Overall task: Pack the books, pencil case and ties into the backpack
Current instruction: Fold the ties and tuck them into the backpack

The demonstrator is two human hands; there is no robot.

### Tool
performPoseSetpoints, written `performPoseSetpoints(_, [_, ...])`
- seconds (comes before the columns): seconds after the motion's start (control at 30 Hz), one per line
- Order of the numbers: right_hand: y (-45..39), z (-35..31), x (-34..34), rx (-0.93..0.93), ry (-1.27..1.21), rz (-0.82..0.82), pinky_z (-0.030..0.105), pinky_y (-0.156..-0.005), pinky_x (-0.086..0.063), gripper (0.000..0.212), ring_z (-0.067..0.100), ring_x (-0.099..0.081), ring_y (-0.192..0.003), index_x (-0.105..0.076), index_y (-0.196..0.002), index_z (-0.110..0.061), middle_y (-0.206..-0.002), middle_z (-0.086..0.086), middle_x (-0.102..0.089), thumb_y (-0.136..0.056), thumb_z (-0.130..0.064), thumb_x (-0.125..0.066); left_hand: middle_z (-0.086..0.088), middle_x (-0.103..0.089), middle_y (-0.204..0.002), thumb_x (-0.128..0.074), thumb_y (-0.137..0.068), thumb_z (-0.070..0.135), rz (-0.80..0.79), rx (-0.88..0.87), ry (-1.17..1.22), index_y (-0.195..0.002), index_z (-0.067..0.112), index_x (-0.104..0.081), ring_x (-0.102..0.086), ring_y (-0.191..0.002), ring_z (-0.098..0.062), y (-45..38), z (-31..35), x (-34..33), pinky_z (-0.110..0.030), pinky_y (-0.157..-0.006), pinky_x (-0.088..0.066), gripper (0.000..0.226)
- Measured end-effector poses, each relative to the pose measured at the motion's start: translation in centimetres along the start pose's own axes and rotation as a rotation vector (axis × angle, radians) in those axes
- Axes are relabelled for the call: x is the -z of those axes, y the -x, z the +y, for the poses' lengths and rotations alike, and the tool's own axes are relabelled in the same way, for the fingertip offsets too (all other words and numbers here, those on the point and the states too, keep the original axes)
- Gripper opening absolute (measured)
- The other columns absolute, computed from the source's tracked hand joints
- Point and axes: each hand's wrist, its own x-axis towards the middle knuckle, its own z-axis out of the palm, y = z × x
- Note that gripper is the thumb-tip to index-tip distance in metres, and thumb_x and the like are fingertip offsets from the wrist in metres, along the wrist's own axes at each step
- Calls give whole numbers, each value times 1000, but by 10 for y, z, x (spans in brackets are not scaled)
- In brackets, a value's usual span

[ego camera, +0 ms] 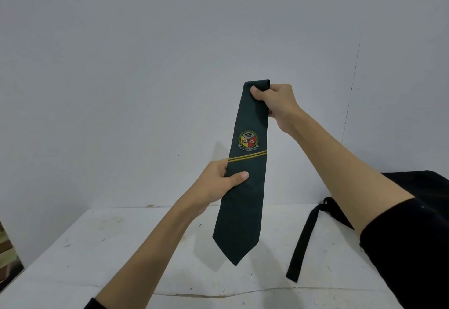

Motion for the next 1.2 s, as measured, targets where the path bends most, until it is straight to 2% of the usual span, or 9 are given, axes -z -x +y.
performPoseSetpoints(0.17, [-1, 25, 7, -99, 129, 5, 23, -57, -47, 14, 16, -61, -72, -61, -95, -7, -78, 0, -63, -91, -21, -62, 1, -72, -102, -61, -89, 9, 12, -103, 110, -108, 12, -65, -69, -91, -10, 7, 21, 8, -17, -73, -53, 20])
performPoseSetpoints(0.27, [9, 50, 8, -233, 552, -207, 30, -65, -47, 45, 24, -67, -64, -63, -88, -6, -77, 3, -70, -92, -49, -51, -1, -73, -98, -62, -89, 9, 87, -123, 125, -107, 8, -67, -69, -86, -11, 3, 29, 12, -17, -70, -53, 19])
performPoseSetpoints(0.33, [15, 62, 10, -173, 839, -252, 32, -71, -44, 53, 26, -67, -72, -64, -89, -6, -96, 8, -72, -93, -54, -42, -2, -73, -98, -62, -89, 10, 126, -95, 135, -106, 8, -68, -68, -84, -12, 0, 30, 18, -17, -70, -53, 18])
performPoseSetpoints(0.43, [23, 66, 23, -67, 584, -404, 27, -82, -44, 23, 17, -60, -102, -61, -114, -22, -120, -4, -64, -93, -28, -55, -3, -73, -99, -63, -89, 11, 161, -40, 133, -106, 10, -68, -68, -86, -13, -5, 27, 26, -18, -70, -53, 18])
performPoseSetpoints(0.5, [32, 66, 29, -21, 358, -622, 29, -93, -45, 48, 13, -55, -116, -55, -125, -36, -124, -13, -61, -82, -17, -65, -3, -73, -100, -63, -89, 12, 170, -19, 135, -107, 10, -68, -69, -88, -15, -8, 25, 30, -19, -71, -54, 19])
performPoseSetpoints(0.57, [42, 68, 26, 74, 320, -702, 30, -98, -45, 56, 8, -52, -122, -53, -128, -35, -128, -14, -59, -79, -11, -67, -4, -73, -101, -62, -89, 11, 133, -21, 120, -107, 10, -68, -68, -91, -17, -9, 26, 29, -22, -75, -54, 19])
performPoseSetpoints(0.8, [47, 69, 7, 244, 194, -337, 19, -81, -52, 34, 7, -67, -95, -72, -100, -24, -101, -9, -73, -86, 4, -58, -4, -72, -104, -62, -89, 12, 39, -4, 103, -111, 9, -66, -67, -94, -18, -10, 29, 21, -26, -85, -53, 22])
performPoseSetpoints(1.03, [46, 59, 6, 328, 334, -292, 4, -74, -45, 37, -9, -61, -90, -72, -95, -29, -92, -20, -69, -88, 2, -54, -7, -70, -111, -62, -88, 10, 0, 46, 213, -117, 7, -62, -65, -99, -19, -9, 17, 22, -25, -84, -52, 29])
performPoseSetpoints(1.2, [47, 63, 7, 273, 250, -298, 17, -81, -52, 37, 5, -66, -96, -73, -99, -27, -100, -11, -73, -88, 4, -56, -5, -70, -109, -63, -87, 7, 98, -57, 255, -109, 12, -66, -66, -97, -18, -8, 17, 15, -27, -85, -53, 23])
